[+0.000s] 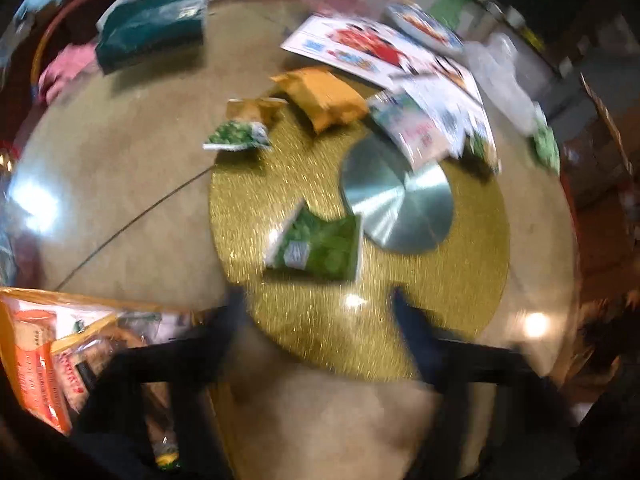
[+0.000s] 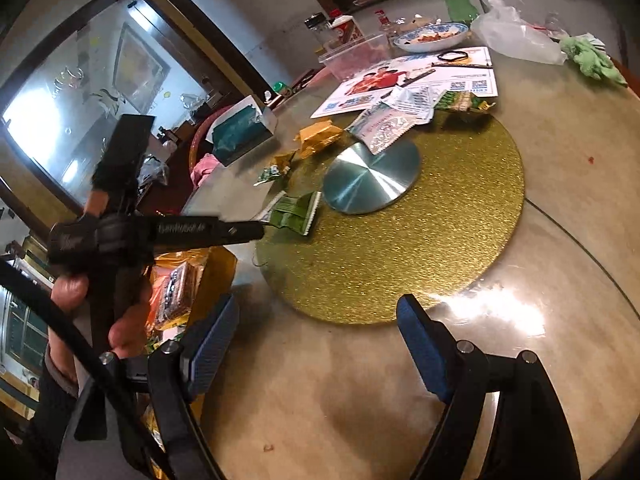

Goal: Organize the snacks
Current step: 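Reach the left tool to the green pea bag on the lazy susan and grasp it, then grasp the white Dole pack with right tool while left lifts the pea bag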

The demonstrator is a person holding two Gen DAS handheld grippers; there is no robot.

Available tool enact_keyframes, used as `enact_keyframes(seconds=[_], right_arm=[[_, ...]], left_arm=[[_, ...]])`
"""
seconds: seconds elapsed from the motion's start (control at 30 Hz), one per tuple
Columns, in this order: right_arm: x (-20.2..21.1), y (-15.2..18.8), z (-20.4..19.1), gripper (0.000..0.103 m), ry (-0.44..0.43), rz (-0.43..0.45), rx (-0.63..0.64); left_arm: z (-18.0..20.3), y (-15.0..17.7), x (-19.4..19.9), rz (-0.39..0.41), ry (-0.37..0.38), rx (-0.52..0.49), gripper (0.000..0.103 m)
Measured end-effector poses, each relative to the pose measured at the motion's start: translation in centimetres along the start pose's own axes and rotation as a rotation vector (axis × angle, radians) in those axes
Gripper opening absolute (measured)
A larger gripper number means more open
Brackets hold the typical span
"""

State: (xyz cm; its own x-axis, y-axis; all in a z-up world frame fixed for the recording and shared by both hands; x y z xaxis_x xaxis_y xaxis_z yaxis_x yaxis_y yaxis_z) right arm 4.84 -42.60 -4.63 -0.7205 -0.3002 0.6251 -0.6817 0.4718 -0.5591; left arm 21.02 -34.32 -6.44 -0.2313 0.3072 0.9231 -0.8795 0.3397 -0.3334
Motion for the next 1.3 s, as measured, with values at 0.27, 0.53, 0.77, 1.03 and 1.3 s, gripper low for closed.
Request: enact_keyframes(seconds=[0.27,0.53,0.77,1.03,1.3], right_arm=[[0.8,0.1,0.1,0.081,0.004,0.012,-0.021],[1.7,-0.2,0.9,0.081,0.005,0.028,-0.028],[2.8,-1.6,1.9,0.081,-0.047,0.04,-0.045],[2.7,-1.9,3.3,0.081,-0.072,0.034,-0.056],[0.2,-4.6,4.2,0.081,-0.094,-0.013,-0.056]], left_arm=[[1.1,-1.3,-3.7,-0.075,-0.084,0.042,0.062],[1.3,0.6,-2.9,-0.052,-0.019,0.047,0.016],[1.2,0.9,-2.3,-0.069,0.054,0.134,0.045],[2.4,-1.1,-4.8,-0.034,-0.114,0.046,0.046],[2.8,2.2,-2.2,0.023,-0.043,0.082,0.039]])
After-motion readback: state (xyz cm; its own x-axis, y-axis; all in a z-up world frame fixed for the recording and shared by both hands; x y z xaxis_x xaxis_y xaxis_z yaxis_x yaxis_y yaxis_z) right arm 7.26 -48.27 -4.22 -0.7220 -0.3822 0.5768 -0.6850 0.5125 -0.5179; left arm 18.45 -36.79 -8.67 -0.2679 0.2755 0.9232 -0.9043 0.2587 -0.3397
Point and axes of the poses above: each gripper's, at about its wrist camera, not at the fingertips, and x roughly against the way its jaws point, z to its right, y to its underside, the point moved 8 cm from there along -x, roughly the way its jaws point, and after that the axes turned 2 degrees about -y, right-handed, at the moved point
